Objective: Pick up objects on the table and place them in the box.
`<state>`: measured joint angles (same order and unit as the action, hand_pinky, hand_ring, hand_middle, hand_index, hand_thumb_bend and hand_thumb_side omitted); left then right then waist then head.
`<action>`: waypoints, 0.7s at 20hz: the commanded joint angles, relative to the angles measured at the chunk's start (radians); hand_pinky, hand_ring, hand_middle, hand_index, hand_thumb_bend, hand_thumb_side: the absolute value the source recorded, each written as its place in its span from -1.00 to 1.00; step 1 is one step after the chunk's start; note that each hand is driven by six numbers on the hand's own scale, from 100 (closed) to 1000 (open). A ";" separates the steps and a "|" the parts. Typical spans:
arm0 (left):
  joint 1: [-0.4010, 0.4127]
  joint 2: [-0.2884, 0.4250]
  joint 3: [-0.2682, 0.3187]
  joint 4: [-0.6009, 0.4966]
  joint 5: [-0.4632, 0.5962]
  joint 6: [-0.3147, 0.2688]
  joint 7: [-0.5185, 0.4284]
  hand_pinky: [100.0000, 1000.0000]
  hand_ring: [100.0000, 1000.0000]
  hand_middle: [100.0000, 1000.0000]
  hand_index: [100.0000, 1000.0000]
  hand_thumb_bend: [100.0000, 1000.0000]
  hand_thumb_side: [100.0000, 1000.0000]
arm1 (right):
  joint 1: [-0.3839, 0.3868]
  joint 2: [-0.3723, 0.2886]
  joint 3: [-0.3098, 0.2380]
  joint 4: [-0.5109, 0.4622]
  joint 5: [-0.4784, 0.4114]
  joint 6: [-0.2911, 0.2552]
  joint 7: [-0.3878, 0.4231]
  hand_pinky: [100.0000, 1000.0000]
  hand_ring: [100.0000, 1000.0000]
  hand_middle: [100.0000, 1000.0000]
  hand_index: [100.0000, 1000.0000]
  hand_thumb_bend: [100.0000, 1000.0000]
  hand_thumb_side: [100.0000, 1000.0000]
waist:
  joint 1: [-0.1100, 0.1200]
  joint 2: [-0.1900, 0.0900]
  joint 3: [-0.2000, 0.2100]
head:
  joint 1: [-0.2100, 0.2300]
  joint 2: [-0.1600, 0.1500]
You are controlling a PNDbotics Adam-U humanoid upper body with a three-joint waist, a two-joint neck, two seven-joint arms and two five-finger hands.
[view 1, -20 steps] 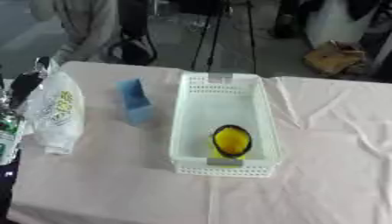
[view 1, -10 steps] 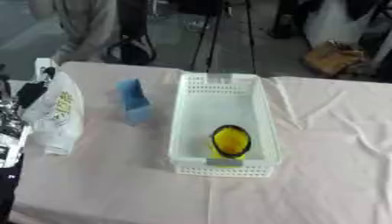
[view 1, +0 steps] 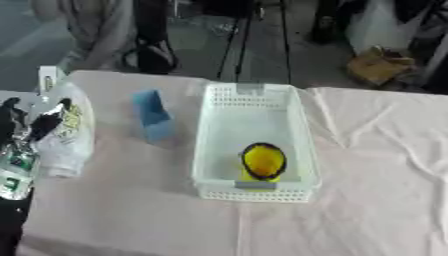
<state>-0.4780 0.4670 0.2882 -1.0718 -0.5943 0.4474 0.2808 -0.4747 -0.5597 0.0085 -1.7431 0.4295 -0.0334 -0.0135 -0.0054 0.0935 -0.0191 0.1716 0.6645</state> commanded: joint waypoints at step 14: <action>-0.018 0.042 -0.018 0.052 -0.023 -0.041 -0.047 -0.78 -0.54 -0.52 -0.04 -0.40 -0.87 | -0.018 -0.015 -0.004 -0.008 -0.013 -0.003 0.002 0.14 0.29 0.58 0.75 -1.00 -0.24 | -0.001 -0.009 -0.005 | 0.007 -0.009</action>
<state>-0.4924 0.4761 0.2606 -1.0081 -0.6173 0.4034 0.2284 -0.4756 -0.5595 0.0132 -1.7431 0.4258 -0.0349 -0.0099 -0.0071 0.0941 -0.0246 0.1764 0.6642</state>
